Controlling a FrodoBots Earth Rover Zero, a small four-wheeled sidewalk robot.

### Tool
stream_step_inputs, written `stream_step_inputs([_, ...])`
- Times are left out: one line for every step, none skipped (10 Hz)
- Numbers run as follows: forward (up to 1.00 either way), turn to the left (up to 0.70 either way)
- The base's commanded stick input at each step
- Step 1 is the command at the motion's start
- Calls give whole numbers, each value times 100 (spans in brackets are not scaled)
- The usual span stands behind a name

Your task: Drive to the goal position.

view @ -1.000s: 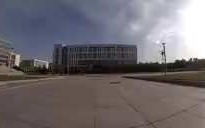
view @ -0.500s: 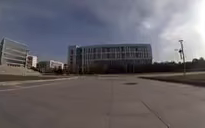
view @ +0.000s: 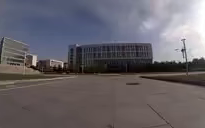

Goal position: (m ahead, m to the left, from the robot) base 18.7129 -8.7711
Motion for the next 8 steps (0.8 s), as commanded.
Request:
stream_step_inputs([70,0])
stream_step_inputs([70,0])
stream_step_inputs([70,0])
stream_step_inputs([70,0])
stream_step_inputs([70,0])
stream_step_inputs([70,0])
stream_step_inputs([70,0])
stream_step_inputs([70,0])
